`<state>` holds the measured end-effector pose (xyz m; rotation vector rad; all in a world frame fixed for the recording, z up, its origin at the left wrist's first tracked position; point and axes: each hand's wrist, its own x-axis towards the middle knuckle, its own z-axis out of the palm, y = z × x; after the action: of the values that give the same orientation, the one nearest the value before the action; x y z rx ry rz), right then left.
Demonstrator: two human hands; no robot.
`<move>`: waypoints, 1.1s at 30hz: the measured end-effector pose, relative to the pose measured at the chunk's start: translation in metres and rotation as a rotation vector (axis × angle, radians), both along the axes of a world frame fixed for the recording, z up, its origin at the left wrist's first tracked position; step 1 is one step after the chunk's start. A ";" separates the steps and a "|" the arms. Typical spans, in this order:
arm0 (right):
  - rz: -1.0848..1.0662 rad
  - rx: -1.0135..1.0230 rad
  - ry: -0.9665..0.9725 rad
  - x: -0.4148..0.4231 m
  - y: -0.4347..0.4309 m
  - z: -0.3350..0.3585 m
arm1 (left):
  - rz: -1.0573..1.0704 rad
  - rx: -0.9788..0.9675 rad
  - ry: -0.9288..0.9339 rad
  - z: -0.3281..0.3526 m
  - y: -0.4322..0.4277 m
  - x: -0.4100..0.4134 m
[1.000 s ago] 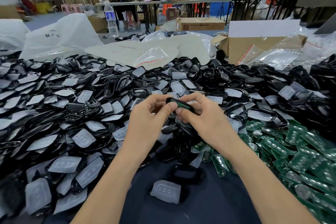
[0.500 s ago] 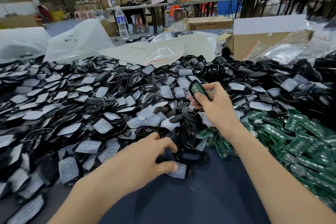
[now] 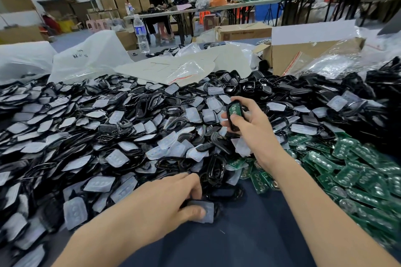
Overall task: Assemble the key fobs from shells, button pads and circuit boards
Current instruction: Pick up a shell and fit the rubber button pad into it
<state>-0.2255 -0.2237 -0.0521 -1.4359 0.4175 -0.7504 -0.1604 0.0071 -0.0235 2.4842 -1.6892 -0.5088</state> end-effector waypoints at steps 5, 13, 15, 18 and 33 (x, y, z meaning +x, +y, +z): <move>0.016 0.195 -0.074 0.001 -0.005 0.001 | -0.077 0.047 0.022 0.001 -0.003 -0.001; 0.052 0.430 -0.187 0.002 -0.008 0.003 | 0.019 -0.334 0.511 0.007 -0.029 0.020; 0.073 0.455 -0.207 0.002 -0.008 0.003 | 0.114 -0.585 0.653 0.011 -0.050 0.029; 0.087 0.454 -0.193 0.002 -0.009 0.002 | 0.294 -0.913 0.821 0.008 -0.088 0.037; 0.096 0.145 -0.012 0.011 -0.005 -0.009 | 0.413 -1.053 0.885 -0.024 -0.124 0.032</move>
<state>-0.2147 -0.2282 -0.0607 -1.3054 0.3832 -0.6378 -0.1285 -0.1166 -0.0475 1.4061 -0.7266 -0.4025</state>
